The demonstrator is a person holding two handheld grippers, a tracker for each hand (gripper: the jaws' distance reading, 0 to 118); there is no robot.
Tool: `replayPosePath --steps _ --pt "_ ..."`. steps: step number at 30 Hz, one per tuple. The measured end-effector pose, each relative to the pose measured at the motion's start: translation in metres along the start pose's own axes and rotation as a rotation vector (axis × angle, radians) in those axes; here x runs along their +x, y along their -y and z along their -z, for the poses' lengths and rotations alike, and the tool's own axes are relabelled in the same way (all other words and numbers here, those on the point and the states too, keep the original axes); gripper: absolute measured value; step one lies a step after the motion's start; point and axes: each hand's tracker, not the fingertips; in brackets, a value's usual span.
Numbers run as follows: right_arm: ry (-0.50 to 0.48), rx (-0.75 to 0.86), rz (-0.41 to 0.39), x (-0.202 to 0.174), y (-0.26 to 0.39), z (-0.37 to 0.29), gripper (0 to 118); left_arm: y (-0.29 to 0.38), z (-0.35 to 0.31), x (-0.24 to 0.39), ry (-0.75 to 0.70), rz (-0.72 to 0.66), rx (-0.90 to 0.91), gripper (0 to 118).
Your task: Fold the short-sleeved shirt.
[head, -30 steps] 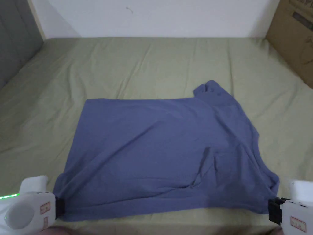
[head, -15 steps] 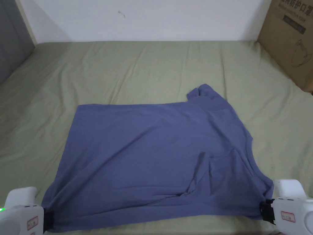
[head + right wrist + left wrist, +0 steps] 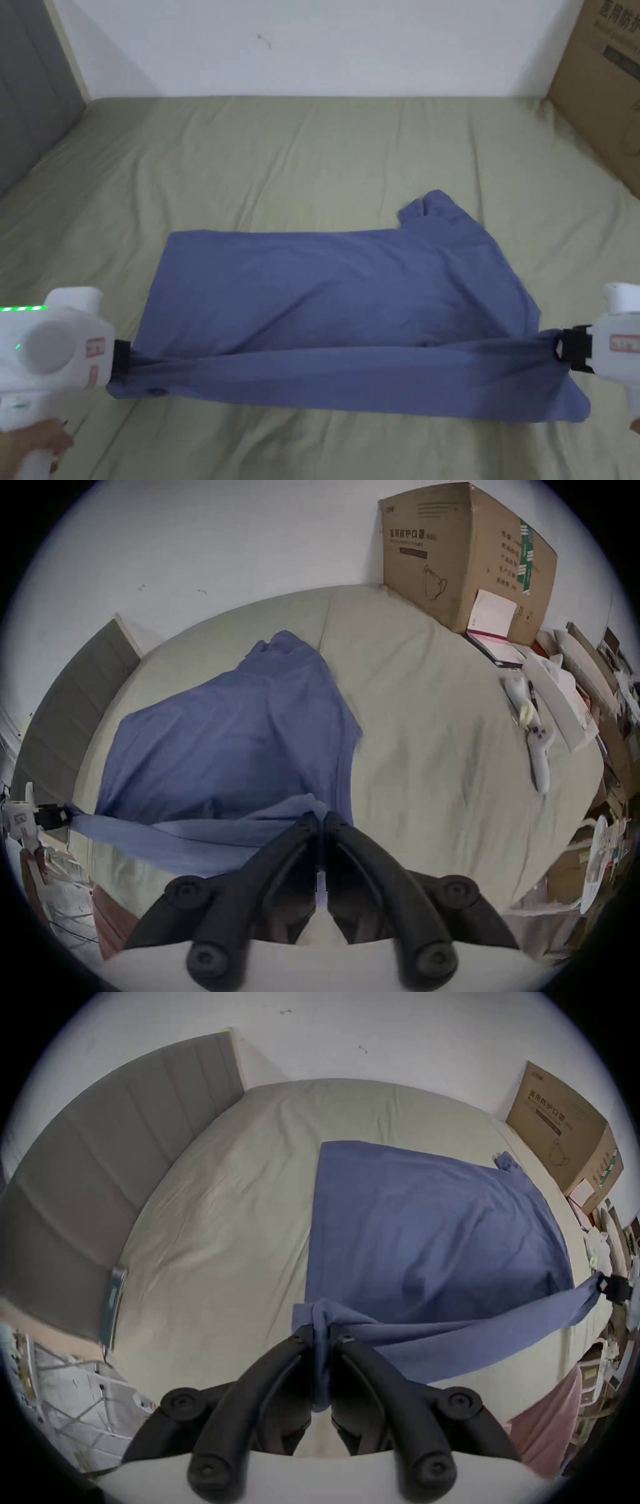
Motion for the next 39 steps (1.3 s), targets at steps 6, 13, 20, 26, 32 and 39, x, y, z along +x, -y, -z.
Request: replayPosePath --steps 6,13,20,26,32,39 --pt "0.063 -0.091 -0.049 -0.01 -0.02 0.055 34 -0.027 0.048 0.018 -0.068 0.068 -0.086 67" --pt "0.072 0.002 -0.09 -0.011 -0.004 0.012 63 0.002 0.014 -0.004 -0.05 0.042 -0.031 107" --pt "-0.013 0.022 -0.073 -0.02 0.044 -0.016 0 0.063 -0.012 -0.02 0.03 -0.113 -0.018 0" --pt "-0.001 -0.043 -0.089 -0.028 0.067 -0.004 0 0.056 0.017 -0.035 0.068 -0.186 -0.004 14" --pt "0.0 -0.059 -0.048 -0.024 0.074 -0.003 0 0.026 0.067 -0.037 0.08 -0.239 -0.026 88" --pt "0.024 -0.078 -0.017 -0.009 0.081 -0.005 0 0.031 0.091 -0.027 -0.012 -0.16 -0.102 36"
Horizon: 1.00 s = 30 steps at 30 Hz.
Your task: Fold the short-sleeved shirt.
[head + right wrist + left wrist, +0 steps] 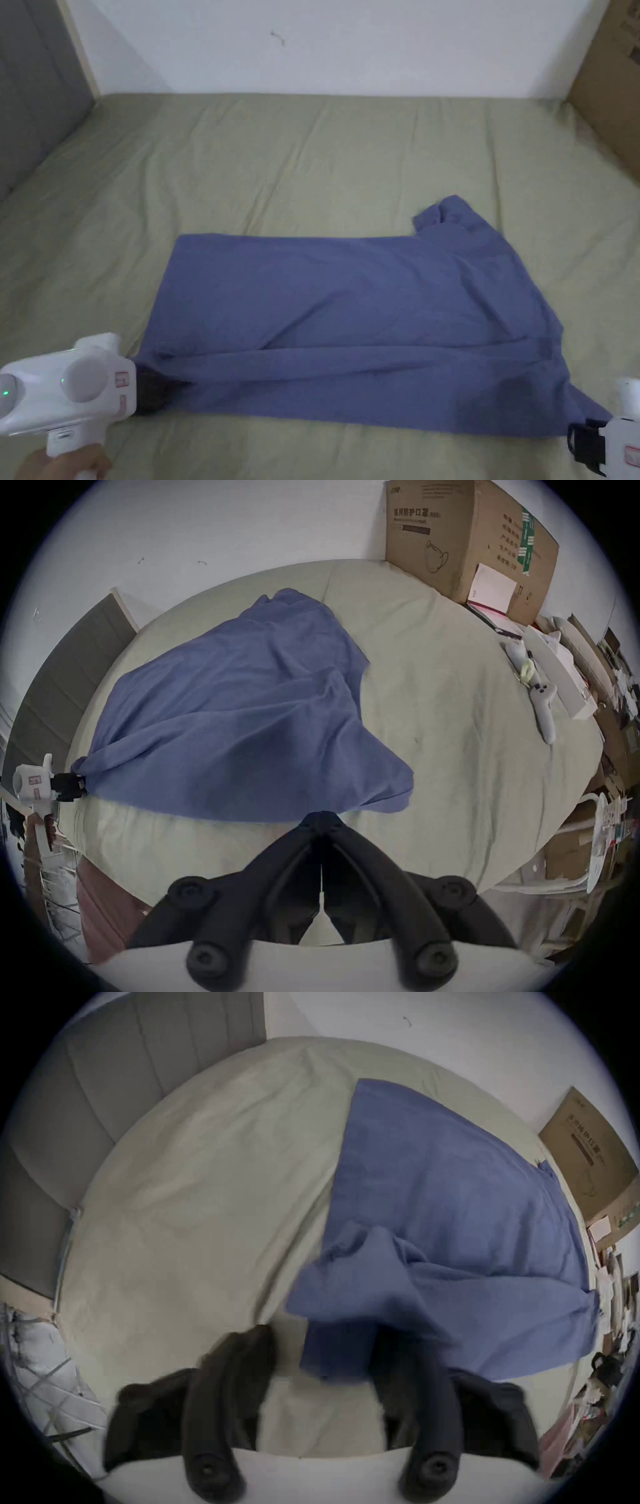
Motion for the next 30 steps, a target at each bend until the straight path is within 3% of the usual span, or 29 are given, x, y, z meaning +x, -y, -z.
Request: replayPosePath --steps 1,2,3,4,6,7,11,13,14,15,18,20,25,30 --pt "-0.003 0.003 0.006 0.003 0.001 -0.001 0 -0.001 -0.008 -0.003 0.02 -0.012 0.01 6" --pt "-0.007 0.008 0.009 0.005 -0.001 -0.003 0 -0.003 -0.014 -0.007 0.032 -0.007 0.024 5" --pt "-0.011 0.017 0.01 0.007 -0.005 -0.005 8 -0.005 -0.02 -0.007 0.088 -0.027 0.034 5" --pt "-0.012 0.027 0.009 0.008 -0.008 -0.006 25 -0.005 -0.022 -0.008 0.094 -0.038 0.016 5" --pt "0.004 0.056 0.02 0.012 -0.019 -0.004 78 -0.003 -0.027 -0.008 0.101 -0.022 0.021 5" --pt "0.003 0.054 0.025 0.016 -0.024 0.001 83 0.0 -0.038 -0.003 0.101 -0.019 0.026 5" --pt "-0.019 -0.043 0.068 0.029 -0.042 0.045 77 0.002 -0.043 -0.001 0.113 -0.009 0.019 5" --pt "0.011 -0.095 0.033 0.028 -0.041 0.069 47 0.004 -0.043 0.0 0.113 -0.005 0.017 5" --pt "0.019 -0.126 0.002 0.026 -0.04 0.078 37 0.004 -0.043 0.001 0.114 -0.003 0.013 5" --pt "0.012 -0.113 0.014 0.02 -0.039 0.078 15 0.003 -0.043 0.001 0.114 0.001 0.005 5" --pt "-0.05 -0.087 -0.021 0.008 -0.044 0.061 8 0.004 -0.049 0.005 0.102 0.036 0.01 5" --pt "0.021 -0.092 -0.107 0.004 -0.046 0.057 8 0.001 -0.05 0.003 0.092 0.055 0.007 5" --pt "-0.056 -0.004 0.019 0.025 -0.055 0.014 8 0.005 -0.072 -0.002 0.083 0.126 0.002 5" --pt "-0.063 -0.028 0.015 0.04 -0.031 -0.02 8 0.037 -0.095 -0.006 0.04 0.247 -0.021 5"
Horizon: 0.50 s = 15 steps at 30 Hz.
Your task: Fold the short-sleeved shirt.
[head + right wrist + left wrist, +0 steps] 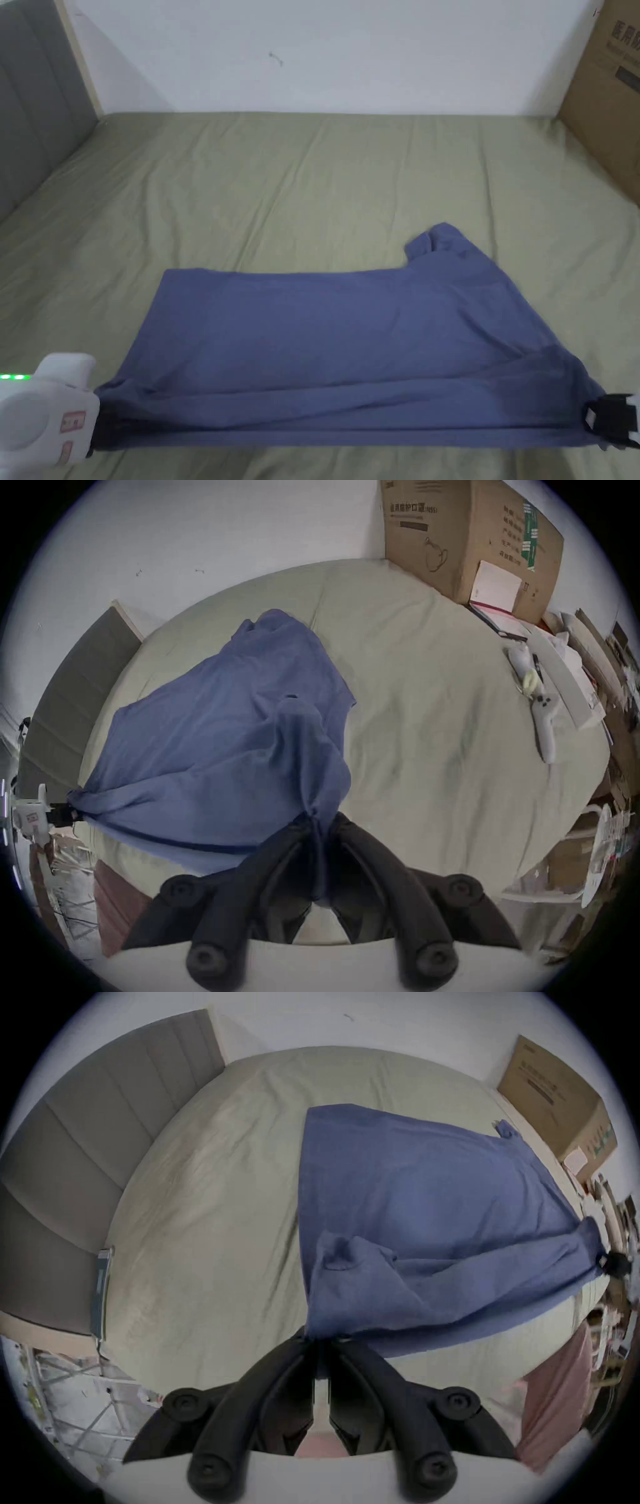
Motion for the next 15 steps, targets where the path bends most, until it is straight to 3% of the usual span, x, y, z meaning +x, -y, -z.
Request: replayPosePath --steps 5,6,7,9,10,11,14,15 --pt "0.022 -0.085 -0.009 0.002 0.063 0.009 8 0.049 0.02 -0.004 -0.015 0.007 -0.064 6" --pt "0.016 -0.109 -0.012 0.004 0.073 0.018 12 0.056 0.031 -0.007 -0.005 0.0 -0.076 18" --pt "0.028 -0.121 -0.009 0.002 0.078 0.025 21 0.057 0.035 -0.008 0.008 -0.013 -0.081 39" --pt "0.077 -0.126 -0.011 -0.001 0.08 0.026 56 0.057 0.036 -0.007 -0.054 -0.043 -0.097 92" --pt "0.086 -0.112 -0.013 -0.002 0.077 0.022 72 0.056 0.031 -0.009 -0.055 -0.04 -0.073 100" --pt "0.098 -0.104 -0.015 -0.002 0.071 0.021 81 0.055 0.024 -0.012 -0.038 -0.052 -0.03 99" --pt "0.088 -0.048 -0.035 -0.007 0.05 0.001 81 0.042 -0.004 -0.019 0.031 -0.14 0.032 98" --pt "0.085 -0.019 -0.05 -0.01 0.039 -0.006 81 0.036 -0.012 -0.021 0.047 -0.166 0.056 93"
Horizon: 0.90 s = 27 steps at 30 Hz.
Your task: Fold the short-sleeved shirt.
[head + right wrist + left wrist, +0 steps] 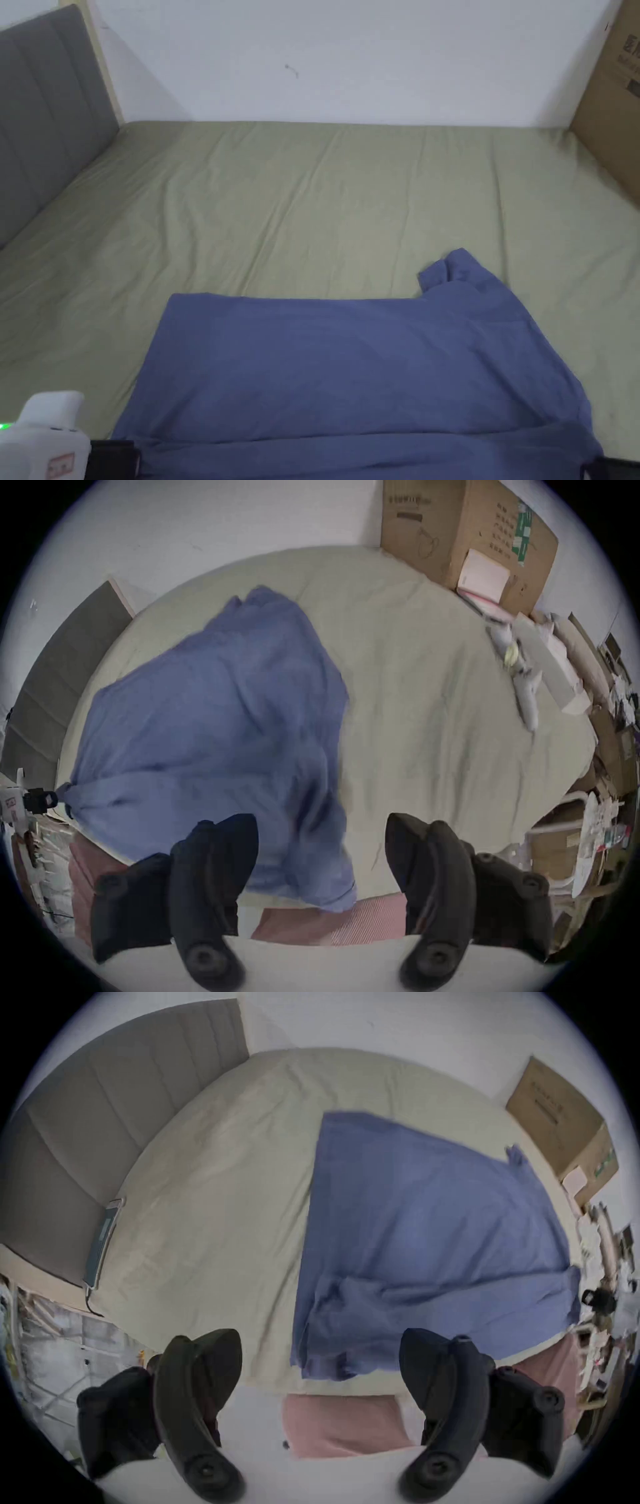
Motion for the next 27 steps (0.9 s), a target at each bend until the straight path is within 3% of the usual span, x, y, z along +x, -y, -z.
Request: replayPosePath --steps 2,3,4,5,6,7,10,16,19,20,23,27 --pt "-0.013 0.066 -0.026 -0.006 -0.018 -0.014 80 -0.011 -0.014 0.001 0.027 -0.027 0.052 89" --pt "-0.028 0.092 -0.038 -0.011 -0.027 -0.02 78 -0.016 -0.02 0.003 0.039 -0.046 0.095 79" --pt "-0.032 0.113 -0.047 -0.014 -0.035 -0.024 72 -0.021 -0.022 0.005 0.044 -0.051 0.115 58" --pt "-0.033 0.14 -0.057 -0.019 -0.041 -0.025 56 -0.025 -0.021 0.008 0.039 -0.05 0.114 33" --pt "-0.028 0.158 -0.063 -0.024 -0.045 -0.024 19 -0.026 -0.021 0.014 0.036 -0.051 0.117 6" --pt "-0.024 0.156 -0.057 -0.028 -0.048 -0.018 0 -0.029 -0.017 0.019 0.023 -0.039 0.123 2" --pt "-0.1 0.115 -0.009 -0.035 -0.051 0.003 0 -0.033 -0.003 0.032 0.009 -0.025 0.108 0" --pt "-0.104 0.076 0.009 -0.039 -0.069 0.039 0 -0.055 0.017 0.053 0.012 0.017 0.092 0" --pt "-0.087 0.099 -0.029 -0.041 -0.106 0.053 0 -0.071 0.022 0.058 0.02 0.022 0.103 0" --pt "-0.082 0.112 -0.033 -0.039 -0.12 0.058 7 -0.076 0.025 0.06 0.019 0.02 0.109 0" --pt "-0.067 0.106 -0.061 -0.038 -0.174 0.089 90 -0.09 0.034 0.065 0.01 0.025 0.114 0" --pt "-0.065 0.068 -0.074 -0.035 -0.225 0.136 95 -0.101 0.049 0.07 -0.006 0.047 0.095 0"
